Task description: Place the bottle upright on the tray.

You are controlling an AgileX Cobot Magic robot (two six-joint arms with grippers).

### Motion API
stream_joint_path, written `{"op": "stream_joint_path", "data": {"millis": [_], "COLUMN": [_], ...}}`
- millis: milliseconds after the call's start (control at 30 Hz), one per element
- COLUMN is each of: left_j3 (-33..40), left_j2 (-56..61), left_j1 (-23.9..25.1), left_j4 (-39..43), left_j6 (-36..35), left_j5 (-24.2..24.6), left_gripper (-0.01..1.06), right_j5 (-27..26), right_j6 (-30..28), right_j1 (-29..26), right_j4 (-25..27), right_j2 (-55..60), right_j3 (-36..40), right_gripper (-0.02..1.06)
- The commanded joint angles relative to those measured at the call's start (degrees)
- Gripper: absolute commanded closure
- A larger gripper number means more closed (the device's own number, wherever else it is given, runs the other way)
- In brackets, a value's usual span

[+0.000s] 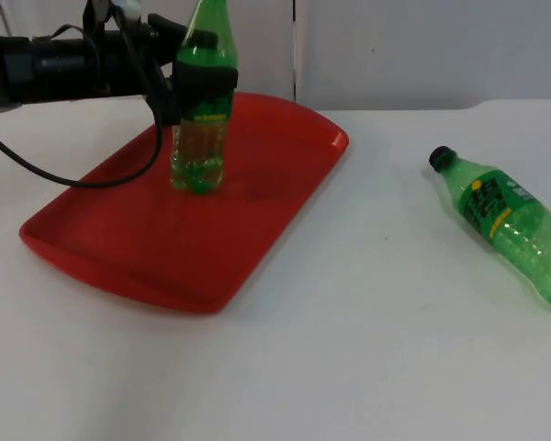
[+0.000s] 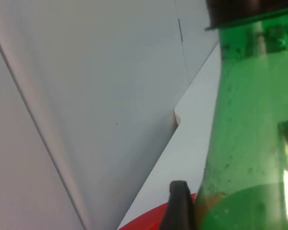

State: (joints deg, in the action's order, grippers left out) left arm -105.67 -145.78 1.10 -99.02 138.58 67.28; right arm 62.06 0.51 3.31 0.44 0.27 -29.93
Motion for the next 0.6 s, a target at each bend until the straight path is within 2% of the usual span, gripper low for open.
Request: {"op": "stream_joint_path", "data": {"millis": [0,567], "left_j3": [-0.2,-0.2], "left_j2": [0.0,0.0], "left_j1": [0.1,0.2], "left_j4": [-0.9,-0.8], "left_j6": [-0.1,-1.0], "left_j5": [1.2,2.7], "left_gripper": [0.4,0.4], "right_j5": [-0.4,-0.4], "right_j6": [0.0,0.0], "right_j1": [-0.3,-0.3], "right_j4": [0.2,0.2], "right_j2": [-0.3,-0.3], "right_j3": [0.4,0.4], "right_gripper": [0.01,0.01]}}
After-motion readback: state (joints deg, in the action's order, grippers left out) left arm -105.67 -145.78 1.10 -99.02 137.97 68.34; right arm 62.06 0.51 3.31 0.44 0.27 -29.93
